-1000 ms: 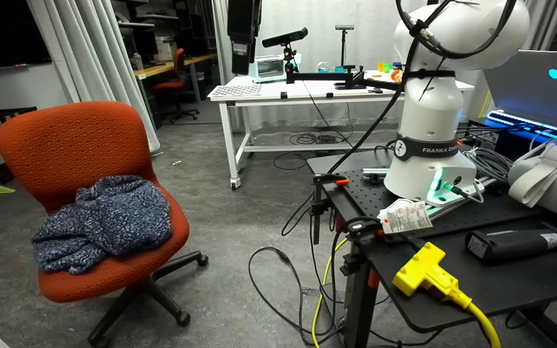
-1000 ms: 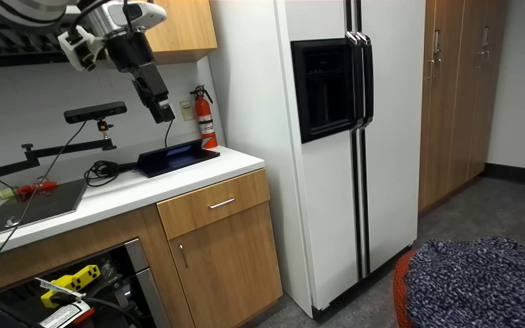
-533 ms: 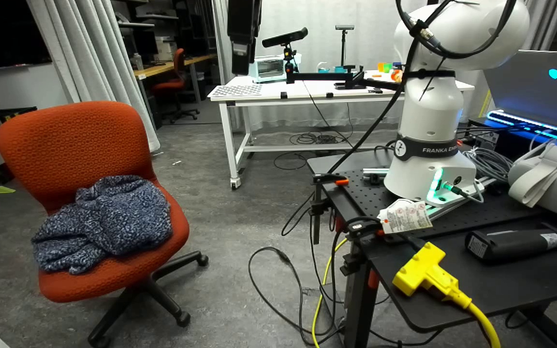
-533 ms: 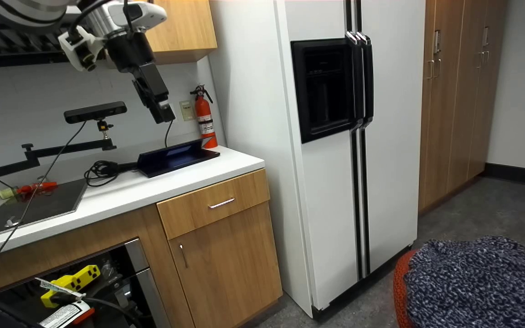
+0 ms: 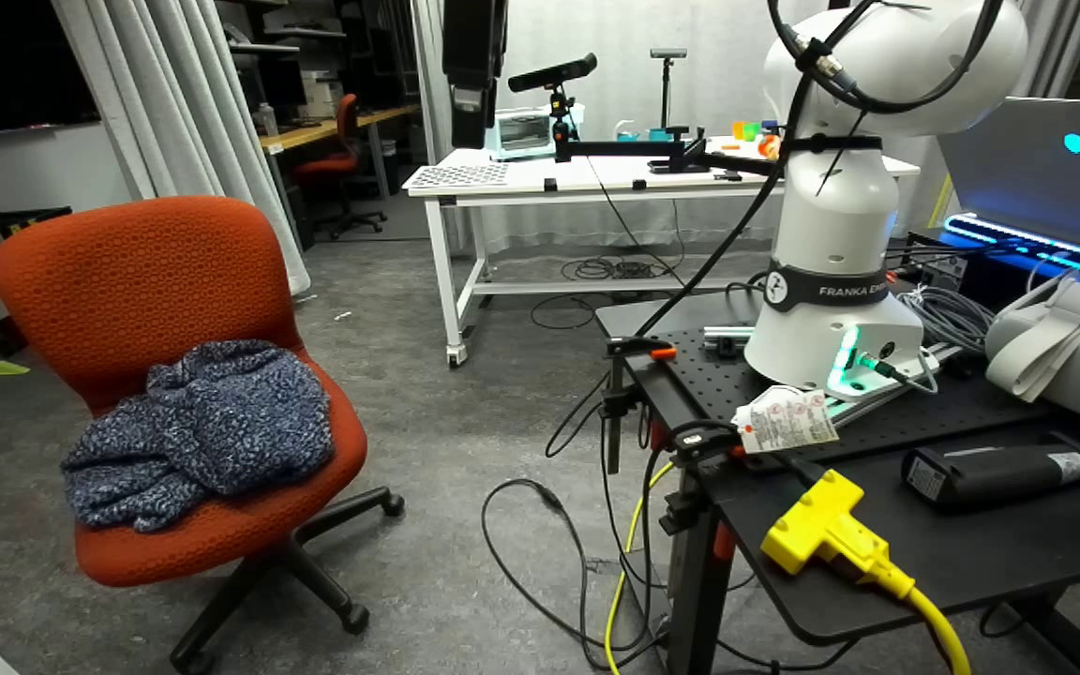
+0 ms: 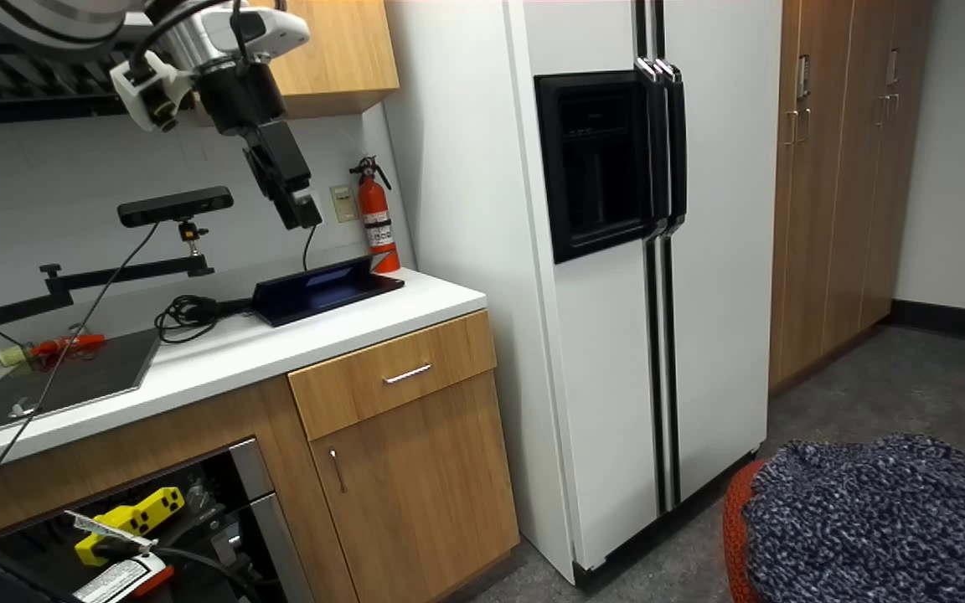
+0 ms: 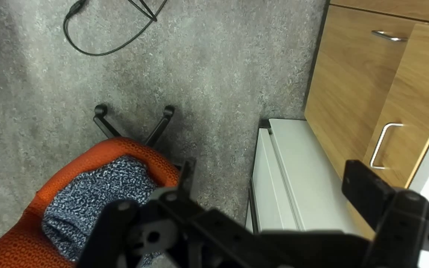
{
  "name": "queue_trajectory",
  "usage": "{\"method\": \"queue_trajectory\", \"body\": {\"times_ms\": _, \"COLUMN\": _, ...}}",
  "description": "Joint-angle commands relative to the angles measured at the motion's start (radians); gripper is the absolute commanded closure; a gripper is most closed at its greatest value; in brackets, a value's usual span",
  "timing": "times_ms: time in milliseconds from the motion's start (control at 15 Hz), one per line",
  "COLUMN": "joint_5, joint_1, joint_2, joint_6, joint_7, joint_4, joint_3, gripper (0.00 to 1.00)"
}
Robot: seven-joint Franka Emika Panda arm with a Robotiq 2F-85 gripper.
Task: Open the top drawer of the cabinet to the right.
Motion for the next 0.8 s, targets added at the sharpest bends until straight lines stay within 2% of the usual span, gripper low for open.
{"method": "queue_trajectory", "body": {"times_ms": 0, "joint_5": -0.005, "joint_1": 0.01, "joint_2": 0.003, "joint_6": -0.003, "joint_7": 0.004, "joint_4": 0.002, "joint_3": -0.009, "gripper": 0.0}}
{"method": "queue_trajectory", "body": {"times_ms": 533, "joint_5": -0.003, "joint_1": 0.012, "joint_2": 0.004, "joint_6": -0.003, "joint_7": 0.004, "joint_4": 0.002, "joint_3": -0.011, "gripper": 0.0}}
{"method": "queue_trajectory", "body": {"times_ms": 733, "joint_5": 0.02, "joint_1": 0.029, "joint_2": 0.01, "joint_6": -0.044, "joint_7": -0.027, "joint_4": 0.013, "joint_3": -0.028, "gripper": 0.0}}
